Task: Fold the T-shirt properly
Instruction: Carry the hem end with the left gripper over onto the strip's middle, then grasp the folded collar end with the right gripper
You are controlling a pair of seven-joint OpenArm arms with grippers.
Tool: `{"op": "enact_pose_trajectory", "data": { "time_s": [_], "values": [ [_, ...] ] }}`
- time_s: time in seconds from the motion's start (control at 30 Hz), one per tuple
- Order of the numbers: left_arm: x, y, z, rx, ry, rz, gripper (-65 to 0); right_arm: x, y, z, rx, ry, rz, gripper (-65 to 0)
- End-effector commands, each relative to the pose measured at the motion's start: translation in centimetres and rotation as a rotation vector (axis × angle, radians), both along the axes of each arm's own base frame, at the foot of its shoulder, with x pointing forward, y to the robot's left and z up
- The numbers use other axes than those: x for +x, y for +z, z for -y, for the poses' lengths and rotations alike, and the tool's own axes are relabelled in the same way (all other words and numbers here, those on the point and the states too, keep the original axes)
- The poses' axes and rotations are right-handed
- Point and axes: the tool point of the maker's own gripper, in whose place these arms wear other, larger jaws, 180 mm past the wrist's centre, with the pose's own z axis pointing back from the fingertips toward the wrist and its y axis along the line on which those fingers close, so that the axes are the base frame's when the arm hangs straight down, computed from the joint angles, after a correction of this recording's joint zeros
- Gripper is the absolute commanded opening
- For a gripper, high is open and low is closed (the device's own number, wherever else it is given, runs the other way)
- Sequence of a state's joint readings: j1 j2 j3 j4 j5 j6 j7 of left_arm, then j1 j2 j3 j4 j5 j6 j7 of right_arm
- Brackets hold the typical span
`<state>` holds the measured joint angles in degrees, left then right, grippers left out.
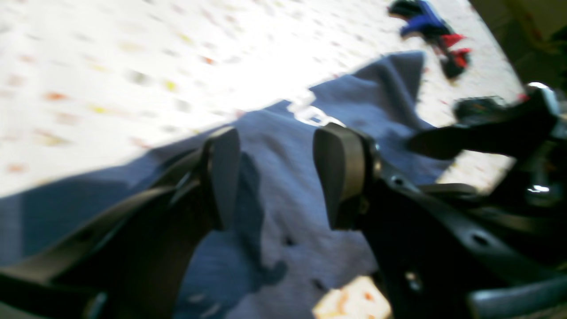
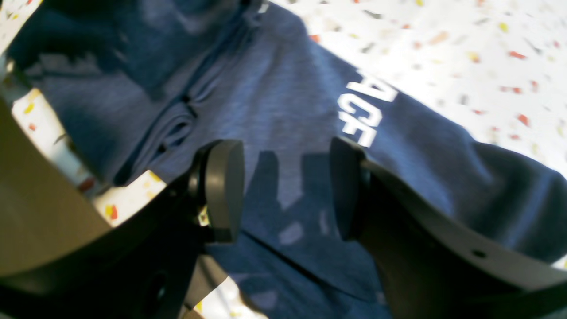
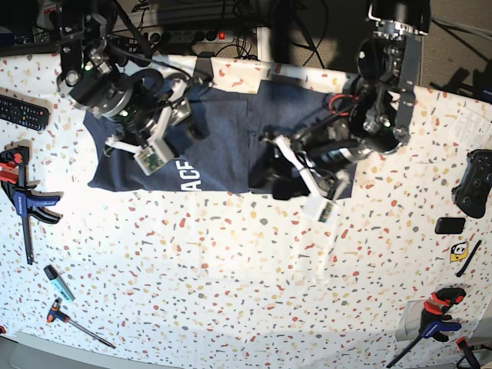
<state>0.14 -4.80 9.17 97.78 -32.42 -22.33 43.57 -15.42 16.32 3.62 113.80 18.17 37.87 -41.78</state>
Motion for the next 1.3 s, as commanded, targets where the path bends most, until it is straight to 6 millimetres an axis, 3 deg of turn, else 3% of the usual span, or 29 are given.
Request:
{"op": "enact_pose_trajectory", "data": {
  "time_s": [0.0, 0.2, 0.37, 0.57, 0.7, 0.8, 1.0, 1.27],
  "values": [
    [1.2, 1.5, -1.2, -0.007, 0.037, 0.056, -34.9, 1.0, 1.4, 1.0, 0.01, -0.049, 0.05, -33.8],
    [3.0, 0.7, -9.0, 0.124, 0.181, 0.072, -34.9, 2.1, 2.9, 8.2, 0.03, -0.281, 0.047, -33.8],
    [2.5, -0.2, -13.5, 0.202, 0.239, 0.061, -34.9, 1.9, 3.4, 12.7, 0.076, -0.354, -0.025, -33.8],
    [0.9, -1.3, -15.0, 0.218, 0.254, 0.053, -34.9, 2.5, 1.6, 18.3, 0.111, -0.462, -0.113, -33.8],
    [0.1, -1.9, -14.9, 0.203, 0.26, 0.044, -34.9, 3.3, -0.7, 20.6, 0.122, -0.494, -0.188, -33.8],
    [-0.1, -2.1, -14.9, 0.203, 0.26, 0.04, -34.9, 4.0, -2.2, 21.0, 0.158, -0.513, -0.233, -33.8],
    [-0.1, -2.1, -14.9, 0.203, 0.26, 0.04, -34.9, 3.3, -6.7, 19.0, 0.139, -0.467, -0.382, -33.8],
    [-0.1, -2.0, -14.9, 0.203, 0.261, 0.041, -34.9, 2.8, -8.7, 13.9, 0.18, -0.353, -0.454, -33.8]
  ]
}}
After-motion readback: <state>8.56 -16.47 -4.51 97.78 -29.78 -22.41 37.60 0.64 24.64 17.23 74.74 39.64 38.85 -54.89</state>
